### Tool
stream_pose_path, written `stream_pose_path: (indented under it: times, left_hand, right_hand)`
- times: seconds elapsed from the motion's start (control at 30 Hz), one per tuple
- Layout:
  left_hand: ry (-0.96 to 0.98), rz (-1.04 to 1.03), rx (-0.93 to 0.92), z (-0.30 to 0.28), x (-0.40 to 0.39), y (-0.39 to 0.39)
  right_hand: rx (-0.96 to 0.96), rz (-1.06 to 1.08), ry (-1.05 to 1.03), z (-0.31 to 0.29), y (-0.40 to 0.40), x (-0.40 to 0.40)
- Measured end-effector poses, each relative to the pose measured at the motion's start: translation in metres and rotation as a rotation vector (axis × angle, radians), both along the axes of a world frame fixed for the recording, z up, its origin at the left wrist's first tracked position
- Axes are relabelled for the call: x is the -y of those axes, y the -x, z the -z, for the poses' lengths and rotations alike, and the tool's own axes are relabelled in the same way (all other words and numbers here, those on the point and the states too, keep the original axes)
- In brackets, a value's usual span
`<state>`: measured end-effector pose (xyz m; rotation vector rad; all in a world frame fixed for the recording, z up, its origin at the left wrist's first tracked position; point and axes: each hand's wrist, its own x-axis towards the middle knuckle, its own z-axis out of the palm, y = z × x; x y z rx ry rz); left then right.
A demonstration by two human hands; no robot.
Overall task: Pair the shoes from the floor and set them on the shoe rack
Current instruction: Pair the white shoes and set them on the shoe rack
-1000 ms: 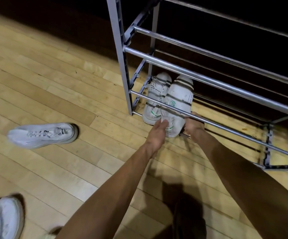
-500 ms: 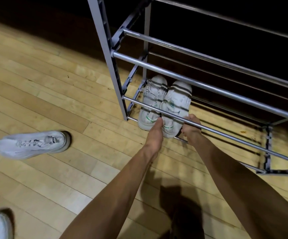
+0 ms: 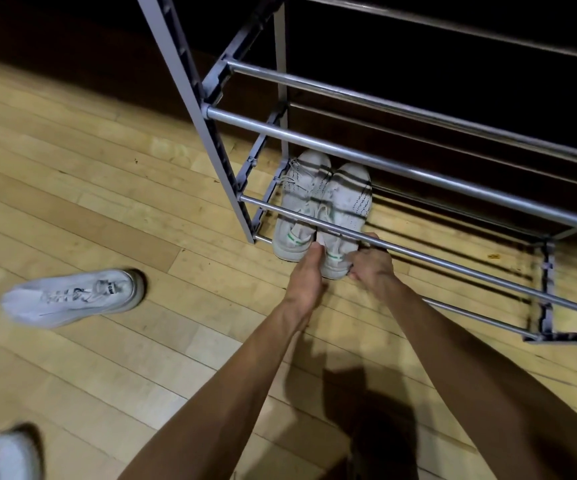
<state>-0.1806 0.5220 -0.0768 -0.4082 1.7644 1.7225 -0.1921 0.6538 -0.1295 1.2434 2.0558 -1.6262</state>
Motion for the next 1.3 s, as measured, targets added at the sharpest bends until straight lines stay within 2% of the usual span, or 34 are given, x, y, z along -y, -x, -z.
stream_pose_path:
  times: [0.13, 0.57, 0.67, 0.83, 0.97, 1.13, 1.3]
  left_hand:
    - [-0.015, -0.024, 0.001, -0.002, 0.009, 0.002]
    - [-0.055, -0.048, -0.003, -0.011, 0.024, 0.0]
    - [-0.019, -0.051, -0.039, -0.018, 0.036, -0.003]
    - [0.116, -0.16, -0.098, -0.029, 0.078, -0.005]
    - [0.18, -0.208, -0.141, -0.041, 0.128, -0.003]
    - [0.257, -0.227, -0.201, -0.063, 0.213, -0.008]
    - [0.378, -0.266, -0.23, -0.087, 0.302, -0.02]
  right_hand:
    - [0.002, -0.016, 0.058, -0.005, -0.001, 0.004]
    - [0.016, -0.137, -0.003, -0.018, 0.0, 0.017]
    - [0.102, -0.195, 0.026, -0.024, -0.001, 0.006]
    - [0.123, -0.282, -0.095, -0.043, -0.012, 0.001]
    - [-0.028, -0.386, -0.203, -0.069, -0.016, 0.042]
    - [-0.054, -0.62, -0.065, -0.099, -0.006, 0.12]
    - [-0.152, -0.807, -0.033, -0.119, 0.007, 0.216]
